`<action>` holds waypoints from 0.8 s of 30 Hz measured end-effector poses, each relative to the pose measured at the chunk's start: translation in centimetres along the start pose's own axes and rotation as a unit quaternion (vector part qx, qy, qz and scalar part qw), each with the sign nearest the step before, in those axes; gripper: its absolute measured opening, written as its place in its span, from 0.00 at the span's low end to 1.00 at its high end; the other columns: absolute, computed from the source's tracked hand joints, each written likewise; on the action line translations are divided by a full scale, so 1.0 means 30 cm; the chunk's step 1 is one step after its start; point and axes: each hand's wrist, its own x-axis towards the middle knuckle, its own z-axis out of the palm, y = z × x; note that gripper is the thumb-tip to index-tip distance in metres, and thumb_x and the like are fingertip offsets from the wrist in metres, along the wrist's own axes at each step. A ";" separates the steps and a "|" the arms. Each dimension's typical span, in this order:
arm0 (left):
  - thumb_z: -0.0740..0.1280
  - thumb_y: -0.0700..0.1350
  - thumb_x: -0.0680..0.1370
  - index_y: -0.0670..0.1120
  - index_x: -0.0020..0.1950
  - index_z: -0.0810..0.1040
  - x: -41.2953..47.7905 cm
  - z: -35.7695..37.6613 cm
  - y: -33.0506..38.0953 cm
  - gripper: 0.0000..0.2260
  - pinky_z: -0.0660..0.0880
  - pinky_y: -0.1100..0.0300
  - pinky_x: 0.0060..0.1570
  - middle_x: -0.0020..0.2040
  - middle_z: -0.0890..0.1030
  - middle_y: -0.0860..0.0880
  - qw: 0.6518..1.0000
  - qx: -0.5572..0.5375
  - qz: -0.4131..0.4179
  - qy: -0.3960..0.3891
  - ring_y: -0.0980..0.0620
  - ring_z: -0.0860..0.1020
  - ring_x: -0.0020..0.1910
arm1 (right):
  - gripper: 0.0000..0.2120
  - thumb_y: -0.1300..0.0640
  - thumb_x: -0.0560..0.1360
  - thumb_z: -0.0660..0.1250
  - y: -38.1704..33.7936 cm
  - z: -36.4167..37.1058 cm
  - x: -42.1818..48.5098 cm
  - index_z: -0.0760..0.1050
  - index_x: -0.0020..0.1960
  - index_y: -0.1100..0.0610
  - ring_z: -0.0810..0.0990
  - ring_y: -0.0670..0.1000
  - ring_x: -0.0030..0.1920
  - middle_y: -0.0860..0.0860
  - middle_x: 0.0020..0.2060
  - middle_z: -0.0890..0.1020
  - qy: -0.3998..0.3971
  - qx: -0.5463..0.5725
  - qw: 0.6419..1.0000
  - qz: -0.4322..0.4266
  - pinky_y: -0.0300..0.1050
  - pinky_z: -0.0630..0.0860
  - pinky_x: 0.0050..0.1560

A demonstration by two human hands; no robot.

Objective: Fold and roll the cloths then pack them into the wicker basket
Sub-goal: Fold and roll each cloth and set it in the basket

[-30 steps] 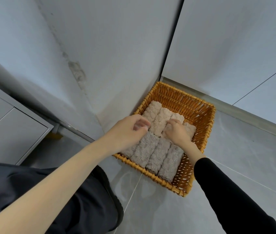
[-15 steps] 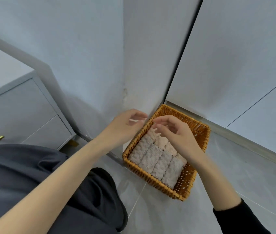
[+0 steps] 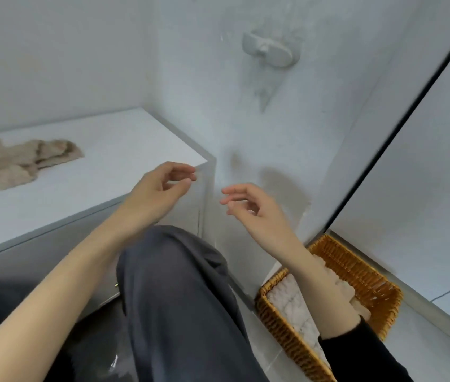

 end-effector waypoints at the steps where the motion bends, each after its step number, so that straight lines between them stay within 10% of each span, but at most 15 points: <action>1: 0.64 0.43 0.79 0.56 0.56 0.77 -0.008 -0.052 0.001 0.09 0.74 0.53 0.61 0.52 0.82 0.60 1.000 0.002 -0.003 0.019 0.61 0.79 0.52 | 0.09 0.60 0.78 0.63 -0.026 0.026 0.027 0.77 0.54 0.48 0.80 0.43 0.47 0.42 0.47 0.83 -0.002 0.003 1.000 -0.004 0.46 0.77 0.55; 14: 0.62 0.42 0.80 0.57 0.59 0.73 -0.135 -0.561 -0.111 0.12 0.71 0.66 0.51 0.56 0.77 0.60 0.971 0.056 -0.024 0.229 0.61 0.75 0.55 | 0.10 0.61 0.77 0.63 -0.247 0.414 0.307 0.78 0.54 0.49 0.81 0.48 0.48 0.42 0.48 0.83 -0.068 0.032 0.996 -0.049 0.41 0.75 0.50; 24: 0.61 0.43 0.80 0.46 0.75 0.62 -0.070 -0.687 -0.281 0.23 0.59 0.56 0.69 0.74 0.65 0.47 0.928 0.313 -0.119 0.165 0.47 0.61 0.73 | 0.11 0.60 0.77 0.62 -0.185 0.630 0.475 0.76 0.52 0.45 0.77 0.37 0.46 0.35 0.48 0.79 -0.106 -0.016 0.993 -0.042 0.22 0.68 0.40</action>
